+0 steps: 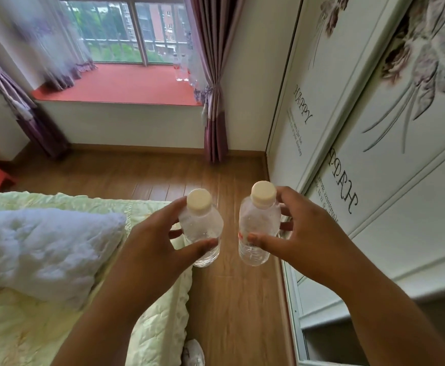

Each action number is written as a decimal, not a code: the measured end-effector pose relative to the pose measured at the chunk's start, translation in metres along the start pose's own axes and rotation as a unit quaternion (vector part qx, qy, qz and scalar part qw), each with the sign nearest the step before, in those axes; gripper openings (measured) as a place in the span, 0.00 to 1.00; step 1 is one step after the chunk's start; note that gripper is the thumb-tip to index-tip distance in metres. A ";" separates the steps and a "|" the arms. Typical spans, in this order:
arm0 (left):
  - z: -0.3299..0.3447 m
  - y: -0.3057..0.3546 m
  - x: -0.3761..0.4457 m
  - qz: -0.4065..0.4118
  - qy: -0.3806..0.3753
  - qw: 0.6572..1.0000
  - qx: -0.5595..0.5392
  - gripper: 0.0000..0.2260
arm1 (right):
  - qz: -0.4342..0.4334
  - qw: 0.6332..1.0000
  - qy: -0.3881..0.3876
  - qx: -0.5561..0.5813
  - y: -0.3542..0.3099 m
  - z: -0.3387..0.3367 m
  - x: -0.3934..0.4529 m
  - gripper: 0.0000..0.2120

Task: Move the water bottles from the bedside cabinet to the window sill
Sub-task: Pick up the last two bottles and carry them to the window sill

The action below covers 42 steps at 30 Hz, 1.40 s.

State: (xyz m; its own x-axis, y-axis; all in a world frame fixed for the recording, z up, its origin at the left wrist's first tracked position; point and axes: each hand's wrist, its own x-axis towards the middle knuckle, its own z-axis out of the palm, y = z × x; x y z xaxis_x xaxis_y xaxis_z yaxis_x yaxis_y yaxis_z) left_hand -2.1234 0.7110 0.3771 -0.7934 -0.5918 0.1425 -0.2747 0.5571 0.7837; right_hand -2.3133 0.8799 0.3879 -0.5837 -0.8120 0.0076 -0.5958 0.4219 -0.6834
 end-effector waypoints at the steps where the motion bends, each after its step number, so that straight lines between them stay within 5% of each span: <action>1: -0.006 -0.006 0.011 0.003 -0.002 1.000 -0.001 0.32 | 0.005 1.000 0.003 0.000 -0.005 0.001 0.009 0.38; 21: -0.043 -0.079 0.171 0.046 -0.043 0.998 0.022 0.34 | 0.033 0.999 0.038 0.002 -0.020 0.024 0.160 0.35; 42: 0.024 -0.036 0.363 0.003 0.054 0.997 0.058 0.36 | -0.040 0.999 0.011 0.030 0.072 -0.085 0.372 0.37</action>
State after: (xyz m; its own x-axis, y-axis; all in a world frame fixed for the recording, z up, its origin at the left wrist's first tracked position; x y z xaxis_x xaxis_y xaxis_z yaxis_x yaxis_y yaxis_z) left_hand -2.4145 0.4900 0.3863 -0.7339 -0.6438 0.2165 -0.3363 0.6214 0.7077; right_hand -2.6202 0.6422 0.4035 -0.5475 -0.8331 0.0795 -0.6078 0.3305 -0.7220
